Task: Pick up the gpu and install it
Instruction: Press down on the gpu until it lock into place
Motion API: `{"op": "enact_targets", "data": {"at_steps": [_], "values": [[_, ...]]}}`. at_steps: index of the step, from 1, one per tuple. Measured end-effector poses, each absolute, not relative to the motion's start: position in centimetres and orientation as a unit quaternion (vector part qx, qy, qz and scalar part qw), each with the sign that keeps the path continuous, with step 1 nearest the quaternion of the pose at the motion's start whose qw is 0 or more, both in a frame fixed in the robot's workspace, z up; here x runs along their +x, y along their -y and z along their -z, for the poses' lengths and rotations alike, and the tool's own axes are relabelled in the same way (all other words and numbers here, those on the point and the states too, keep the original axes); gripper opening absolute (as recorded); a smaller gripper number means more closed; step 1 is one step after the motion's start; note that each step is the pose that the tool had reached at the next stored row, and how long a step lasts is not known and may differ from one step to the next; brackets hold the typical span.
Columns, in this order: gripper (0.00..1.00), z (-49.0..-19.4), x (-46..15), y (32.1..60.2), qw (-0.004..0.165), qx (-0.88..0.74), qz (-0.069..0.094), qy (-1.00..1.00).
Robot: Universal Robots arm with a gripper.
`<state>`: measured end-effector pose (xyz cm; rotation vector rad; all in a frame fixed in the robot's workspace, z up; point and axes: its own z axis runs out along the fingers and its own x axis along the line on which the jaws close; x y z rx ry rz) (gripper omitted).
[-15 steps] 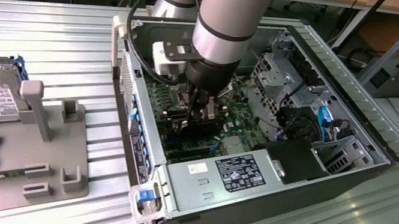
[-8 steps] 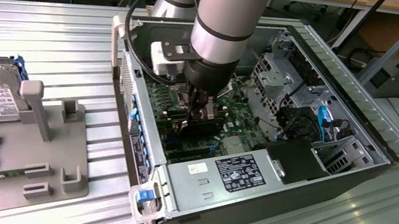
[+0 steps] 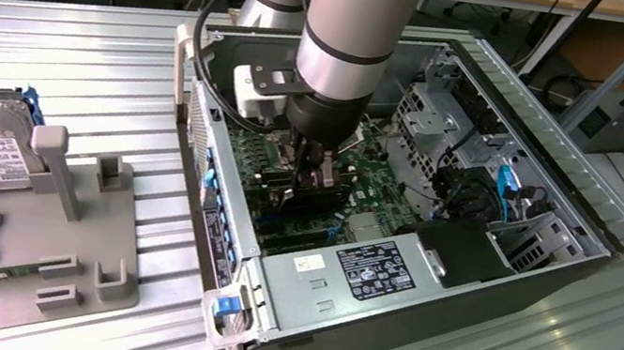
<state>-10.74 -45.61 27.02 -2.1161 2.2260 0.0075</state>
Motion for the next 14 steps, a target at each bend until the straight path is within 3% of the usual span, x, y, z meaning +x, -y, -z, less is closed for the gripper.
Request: {"op": "enact_targets", "data": {"at_steps": [6, 14], "values": [[0.11, -27.4, -10.7, 45.6, 0.036, -0.688, -0.003, -0.724], [0.11, -30.4, -10.7, 45.6, 0.035, -0.689, -0.002, -0.724]]}}
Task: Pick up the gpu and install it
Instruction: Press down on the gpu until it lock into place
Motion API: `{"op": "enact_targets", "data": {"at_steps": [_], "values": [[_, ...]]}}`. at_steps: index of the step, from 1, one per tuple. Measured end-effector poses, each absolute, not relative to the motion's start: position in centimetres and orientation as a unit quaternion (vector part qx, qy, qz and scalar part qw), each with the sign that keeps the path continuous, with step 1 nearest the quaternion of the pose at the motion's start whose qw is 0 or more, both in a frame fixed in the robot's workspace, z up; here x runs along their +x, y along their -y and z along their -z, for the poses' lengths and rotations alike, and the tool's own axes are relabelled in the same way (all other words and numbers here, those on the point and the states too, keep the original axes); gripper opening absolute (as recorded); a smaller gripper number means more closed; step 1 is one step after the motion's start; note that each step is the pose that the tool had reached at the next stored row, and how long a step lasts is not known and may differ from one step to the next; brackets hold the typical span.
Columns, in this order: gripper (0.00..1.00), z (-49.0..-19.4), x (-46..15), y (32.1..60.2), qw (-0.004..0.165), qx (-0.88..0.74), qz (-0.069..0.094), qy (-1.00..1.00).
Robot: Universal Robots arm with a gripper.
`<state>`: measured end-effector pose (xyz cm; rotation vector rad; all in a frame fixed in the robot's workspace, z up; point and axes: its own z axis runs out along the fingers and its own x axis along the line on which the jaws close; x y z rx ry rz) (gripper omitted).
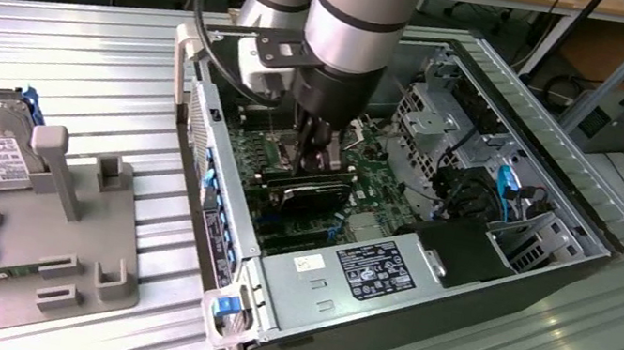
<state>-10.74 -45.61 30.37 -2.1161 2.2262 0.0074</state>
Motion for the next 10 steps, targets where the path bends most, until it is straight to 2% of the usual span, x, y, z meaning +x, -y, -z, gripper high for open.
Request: {"op": "enact_targets", "data": {"at_steps": [4, 10], "values": [[0.11, -32.5, -10.7, 45.6, 0.035, -0.689, -0.002, -0.724], [0.11, -33.7, -10.7, 45.6, 0.035, -0.689, -0.002, -0.724]]}}
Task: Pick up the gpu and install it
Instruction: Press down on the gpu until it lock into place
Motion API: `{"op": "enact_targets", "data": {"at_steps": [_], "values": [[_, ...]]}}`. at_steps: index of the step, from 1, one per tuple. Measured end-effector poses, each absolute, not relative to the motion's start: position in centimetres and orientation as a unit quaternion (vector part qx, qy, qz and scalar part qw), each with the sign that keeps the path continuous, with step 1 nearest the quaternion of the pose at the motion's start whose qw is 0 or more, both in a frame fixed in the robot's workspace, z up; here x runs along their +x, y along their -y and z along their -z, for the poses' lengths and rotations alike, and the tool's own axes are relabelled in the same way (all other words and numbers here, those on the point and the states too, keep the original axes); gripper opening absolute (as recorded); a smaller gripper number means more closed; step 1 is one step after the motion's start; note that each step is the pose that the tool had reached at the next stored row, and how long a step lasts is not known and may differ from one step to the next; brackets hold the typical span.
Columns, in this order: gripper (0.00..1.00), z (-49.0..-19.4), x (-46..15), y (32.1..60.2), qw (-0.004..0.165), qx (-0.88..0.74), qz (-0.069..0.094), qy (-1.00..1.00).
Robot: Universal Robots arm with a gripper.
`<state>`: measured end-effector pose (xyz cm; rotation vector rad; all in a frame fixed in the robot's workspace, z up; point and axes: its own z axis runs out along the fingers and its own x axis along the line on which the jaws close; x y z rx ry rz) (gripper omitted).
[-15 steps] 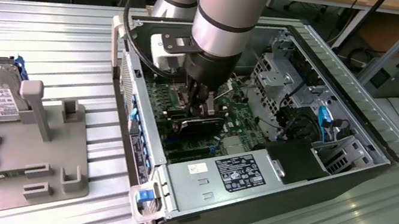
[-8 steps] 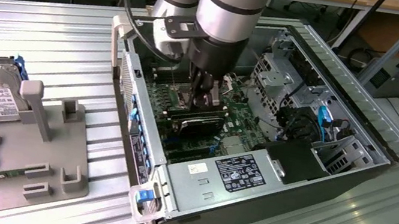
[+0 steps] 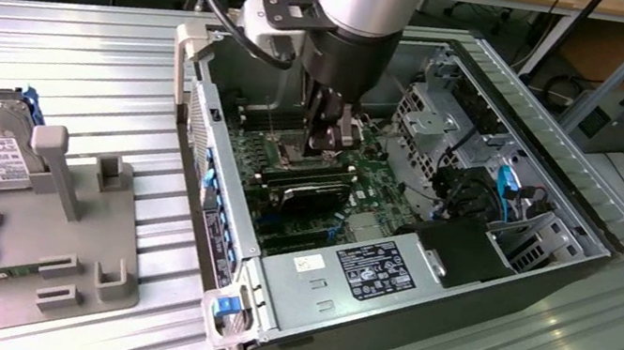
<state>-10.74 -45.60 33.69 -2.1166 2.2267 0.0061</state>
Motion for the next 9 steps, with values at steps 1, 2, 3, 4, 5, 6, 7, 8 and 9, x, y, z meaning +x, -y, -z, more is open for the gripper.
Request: {"op": "enact_targets", "data": {"at_steps": [1, 2, 3, 4, 5, 6, 7, 8, 9], "values": [[0.11, -33.68, -10.74, 45.6, 0.035, -0.689, -0.002, -0.724], [0.11, -33.68, -10.74, 45.6, 0.035, -0.689, -0.002, -0.724], [0.11, -33.7, -10.69, 45.6, 0.035, -0.689, -0.002, -0.724], [0.11, -33.7, -10.55, 45.6, 0.035, -0.689, -0.002, -0.724], [0.11, -33.69, -10.45, 45.6, 0.035, -0.689, -0.002, -0.724], [0.11, -33.69, -10.42, 45.6, 0.035, -0.689, -0.002, -0.724], [0.11, -33.69, -10.41, 45.6, 0.035, -0.689, -0.002, -0.724], [0.11, -33.69, -10.41, 45.6, 0.035, -0.689, -0.002, -0.724], [0.11, -33.69, -10.41, 45.6, 0.035, -0.689, -0.002, -0.724]]}}
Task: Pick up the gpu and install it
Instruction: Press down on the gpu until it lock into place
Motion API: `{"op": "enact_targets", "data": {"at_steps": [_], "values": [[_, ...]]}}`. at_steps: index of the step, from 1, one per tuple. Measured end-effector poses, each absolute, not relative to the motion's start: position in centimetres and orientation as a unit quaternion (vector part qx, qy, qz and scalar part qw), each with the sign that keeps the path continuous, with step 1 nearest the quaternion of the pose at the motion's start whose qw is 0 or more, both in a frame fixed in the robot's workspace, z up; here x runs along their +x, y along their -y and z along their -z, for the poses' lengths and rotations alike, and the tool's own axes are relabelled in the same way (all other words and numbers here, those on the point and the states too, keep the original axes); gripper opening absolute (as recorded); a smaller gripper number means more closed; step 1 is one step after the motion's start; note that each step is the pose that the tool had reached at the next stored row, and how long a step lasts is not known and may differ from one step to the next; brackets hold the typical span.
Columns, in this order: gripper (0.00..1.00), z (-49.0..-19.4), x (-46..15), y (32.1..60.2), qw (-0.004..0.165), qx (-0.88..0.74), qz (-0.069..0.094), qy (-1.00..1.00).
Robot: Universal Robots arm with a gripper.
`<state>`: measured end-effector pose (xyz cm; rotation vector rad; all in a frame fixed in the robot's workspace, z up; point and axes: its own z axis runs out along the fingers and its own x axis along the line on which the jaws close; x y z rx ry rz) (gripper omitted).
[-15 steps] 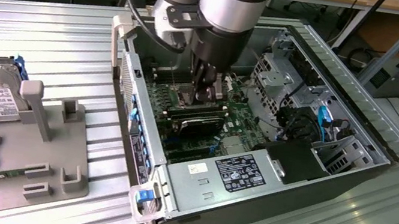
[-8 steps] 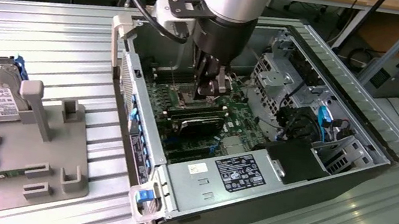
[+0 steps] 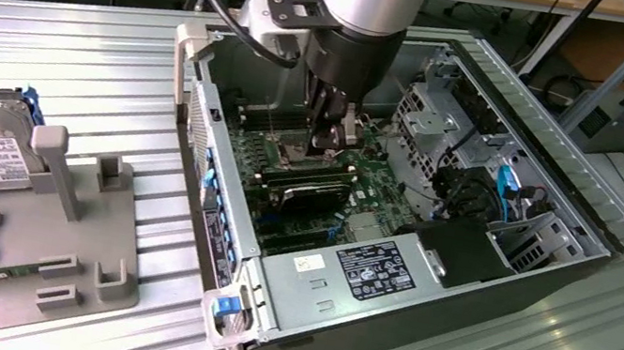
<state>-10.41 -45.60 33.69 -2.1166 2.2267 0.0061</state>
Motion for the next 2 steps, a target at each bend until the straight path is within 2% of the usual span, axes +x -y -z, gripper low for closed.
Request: {"op": "enact_targets", "data": {"at_steps": [2], "values": [[0.11, -33.69, -10.41, 45.6, 0.035, -0.689, -0.002, -0.724]]}}
